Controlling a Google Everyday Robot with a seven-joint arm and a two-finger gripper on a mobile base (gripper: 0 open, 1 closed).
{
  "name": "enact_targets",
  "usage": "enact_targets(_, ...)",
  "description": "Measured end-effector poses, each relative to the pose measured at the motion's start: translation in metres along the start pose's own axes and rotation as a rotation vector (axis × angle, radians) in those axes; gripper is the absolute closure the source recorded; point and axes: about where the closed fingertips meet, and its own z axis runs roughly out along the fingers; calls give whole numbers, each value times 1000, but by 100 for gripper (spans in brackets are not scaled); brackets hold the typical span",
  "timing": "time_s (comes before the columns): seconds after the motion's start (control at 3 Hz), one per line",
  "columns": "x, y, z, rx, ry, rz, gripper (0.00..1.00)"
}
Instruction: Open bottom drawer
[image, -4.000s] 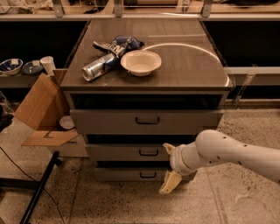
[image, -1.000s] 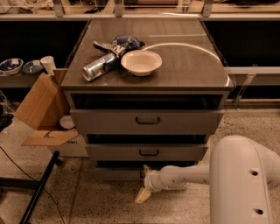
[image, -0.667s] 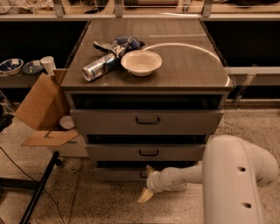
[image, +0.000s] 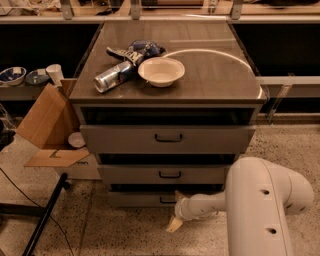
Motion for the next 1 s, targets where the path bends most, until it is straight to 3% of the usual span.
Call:
enact_targets(0.33, 19, -8, -7, 32, 27, -27, 0)
enact_targets(1.0, 27, -31, -30, 58, 110, -106, 0)
